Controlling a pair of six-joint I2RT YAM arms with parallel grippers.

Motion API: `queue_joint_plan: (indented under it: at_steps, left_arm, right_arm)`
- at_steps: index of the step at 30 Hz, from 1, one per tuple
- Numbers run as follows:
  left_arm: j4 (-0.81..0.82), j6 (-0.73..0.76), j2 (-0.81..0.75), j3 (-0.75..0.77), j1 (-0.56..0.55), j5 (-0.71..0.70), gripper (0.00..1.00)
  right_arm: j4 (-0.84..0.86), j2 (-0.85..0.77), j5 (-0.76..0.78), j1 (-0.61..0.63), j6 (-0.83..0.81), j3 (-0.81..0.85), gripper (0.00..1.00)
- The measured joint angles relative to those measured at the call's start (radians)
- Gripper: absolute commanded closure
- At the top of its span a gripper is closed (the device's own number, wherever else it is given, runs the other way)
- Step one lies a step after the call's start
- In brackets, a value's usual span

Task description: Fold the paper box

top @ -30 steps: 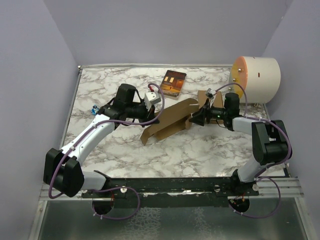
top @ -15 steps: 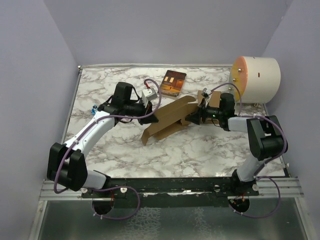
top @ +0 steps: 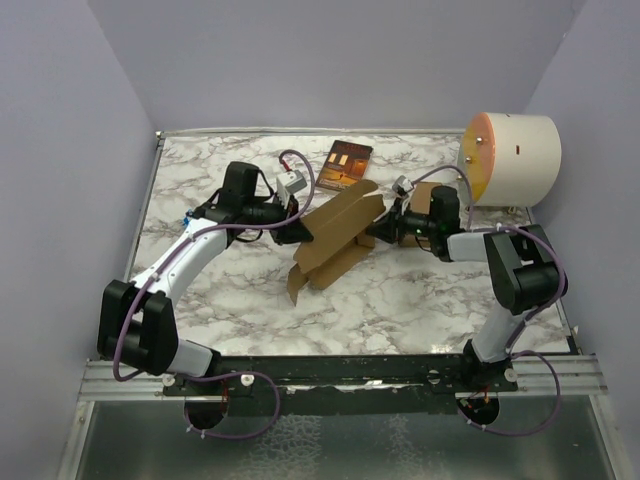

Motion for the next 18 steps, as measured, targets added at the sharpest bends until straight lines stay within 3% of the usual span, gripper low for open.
queue_joint_plan:
  at_steps: [3,10,18]
  left_arm:
    - [0.017,-0.027,0.001,0.000,0.012,0.000,0.99]
    - [0.082,-0.098,-0.005,-0.011,0.029,-0.022,0.53]
    - [0.150,-0.174,-0.135,-0.082,0.059,-0.145,0.17]
  right_arm:
    - [-0.010,0.000,0.015,0.002,-0.018,0.018,0.99]
    - [-0.166,-0.003,0.043,0.009,-0.079,0.120,0.99]
    - [-0.565,-0.008,0.080,0.009,-0.236,0.333,0.99]
